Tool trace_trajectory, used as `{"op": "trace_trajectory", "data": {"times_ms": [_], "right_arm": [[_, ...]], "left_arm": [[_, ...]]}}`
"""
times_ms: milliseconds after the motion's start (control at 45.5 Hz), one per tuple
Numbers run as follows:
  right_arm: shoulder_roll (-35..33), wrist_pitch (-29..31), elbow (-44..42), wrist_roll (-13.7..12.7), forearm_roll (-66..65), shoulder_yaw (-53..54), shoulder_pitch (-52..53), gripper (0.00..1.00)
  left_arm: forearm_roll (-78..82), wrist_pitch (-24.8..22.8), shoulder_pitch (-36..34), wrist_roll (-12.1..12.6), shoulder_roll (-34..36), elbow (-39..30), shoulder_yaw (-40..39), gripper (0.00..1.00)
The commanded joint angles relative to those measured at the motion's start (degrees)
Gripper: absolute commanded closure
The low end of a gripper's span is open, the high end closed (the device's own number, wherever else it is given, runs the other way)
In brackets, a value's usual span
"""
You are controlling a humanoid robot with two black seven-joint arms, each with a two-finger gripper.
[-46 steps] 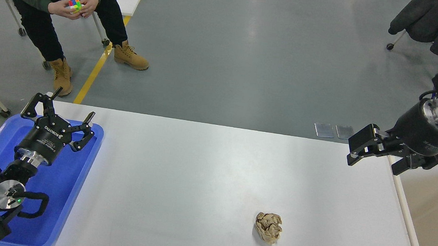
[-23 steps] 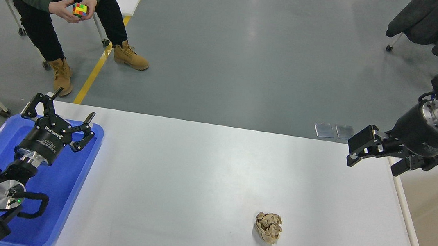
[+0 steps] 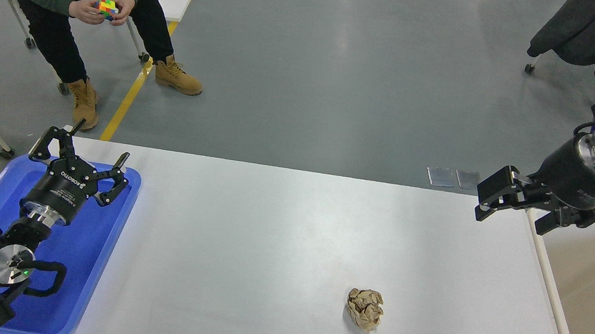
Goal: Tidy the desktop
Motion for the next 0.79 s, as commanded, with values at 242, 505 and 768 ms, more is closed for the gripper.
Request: {"op": "trace_trajectory", "data": {"times_ms": [242,505,768], "right_arm": [[-3.23,0.26,-1.41,0.09,0.10,2.52,-0.88,0.00],[-3.32,0.52,-2.73,0.09,3.52,2.79,-1.06,0.00],[-3.23,0.52,-2.47,0.09,4.67,2.79,-1.67,0.00]], "left_arm": [[0.00,0.00,0.00,-0.06,-0.01,0.00,0.00,0.01],[0.00,0.00,0.00,-0.06,-0.01,0.00,0.00,0.01],[0.00,0.00,0.00,-0.06,-0.01,0.00,0.00,0.01]]}}
